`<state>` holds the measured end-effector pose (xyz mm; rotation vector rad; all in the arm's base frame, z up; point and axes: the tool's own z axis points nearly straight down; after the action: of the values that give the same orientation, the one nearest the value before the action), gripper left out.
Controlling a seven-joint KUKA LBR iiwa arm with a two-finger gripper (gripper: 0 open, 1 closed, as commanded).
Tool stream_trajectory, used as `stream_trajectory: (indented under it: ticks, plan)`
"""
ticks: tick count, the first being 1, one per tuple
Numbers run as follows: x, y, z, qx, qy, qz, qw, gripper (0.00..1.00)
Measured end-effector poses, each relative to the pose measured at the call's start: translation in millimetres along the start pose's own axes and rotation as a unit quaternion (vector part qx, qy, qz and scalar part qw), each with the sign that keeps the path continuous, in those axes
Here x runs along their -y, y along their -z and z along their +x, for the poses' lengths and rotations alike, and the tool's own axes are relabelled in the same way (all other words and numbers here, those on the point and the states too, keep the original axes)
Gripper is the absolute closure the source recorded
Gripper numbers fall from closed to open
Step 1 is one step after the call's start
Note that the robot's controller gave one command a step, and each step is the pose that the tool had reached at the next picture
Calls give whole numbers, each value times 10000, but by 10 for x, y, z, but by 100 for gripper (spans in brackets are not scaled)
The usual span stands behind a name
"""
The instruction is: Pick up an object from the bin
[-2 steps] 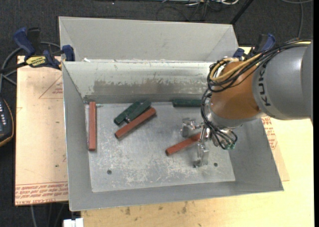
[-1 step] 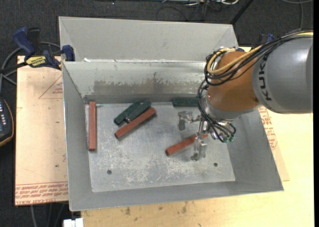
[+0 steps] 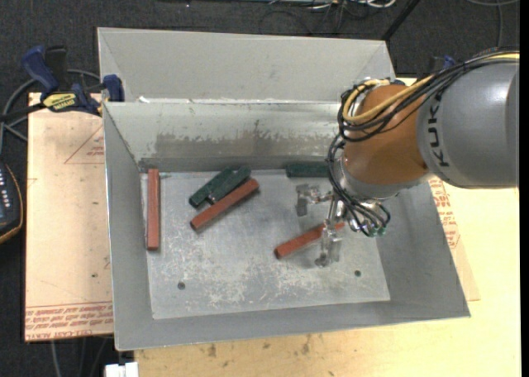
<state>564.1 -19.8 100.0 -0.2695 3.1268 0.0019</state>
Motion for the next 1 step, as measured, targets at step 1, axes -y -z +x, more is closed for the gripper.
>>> stream_trajectory:
  ticks: [1]
  plan:
    - [0,-318,29,-23,-191,-6,9998,0]
